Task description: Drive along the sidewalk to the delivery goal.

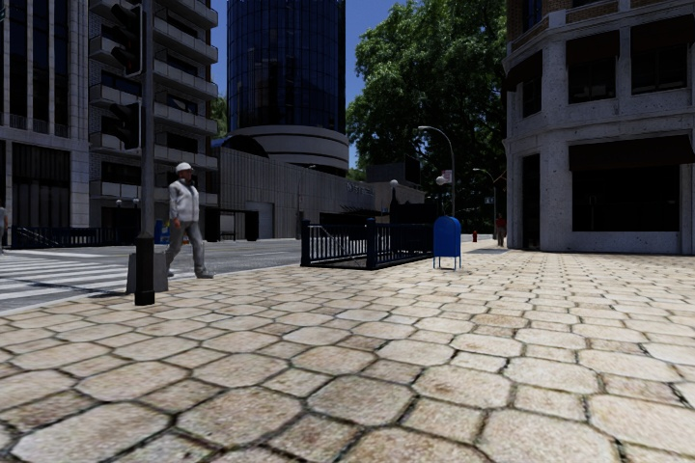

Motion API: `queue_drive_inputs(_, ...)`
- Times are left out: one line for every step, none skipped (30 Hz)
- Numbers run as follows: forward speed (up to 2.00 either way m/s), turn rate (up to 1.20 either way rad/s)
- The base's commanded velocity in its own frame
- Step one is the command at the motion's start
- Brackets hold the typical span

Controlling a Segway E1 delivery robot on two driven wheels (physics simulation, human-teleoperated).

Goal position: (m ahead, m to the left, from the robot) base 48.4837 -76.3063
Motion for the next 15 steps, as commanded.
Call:
queue_drive_inputs(0.05, 0.00)
queue_drive_inputs(0.05, 0.00)
queue_drive_inputs(0.42, 0.00)
queue_drive_inputs(1.22, -0.10)
queue_drive_inputs(1.22, -0.10)
queue_drive_inputs(1.42, -0.19)
queue_drive_inputs(1.49, -0.27)
queue_drive_inputs(1.72, -0.33)
queue_drive_inputs(1.72, -0.33)
queue_drive_inputs(1.89, -0.40)
queue_drive_inputs(1.92, -0.42)
queue_drive_inputs(1.93, -0.42)
queue_drive_inputs(1.93, -0.42)
queue_drive_inputs(1.94, -0.42)
queue_drive_inputs(1.94, -0.42)
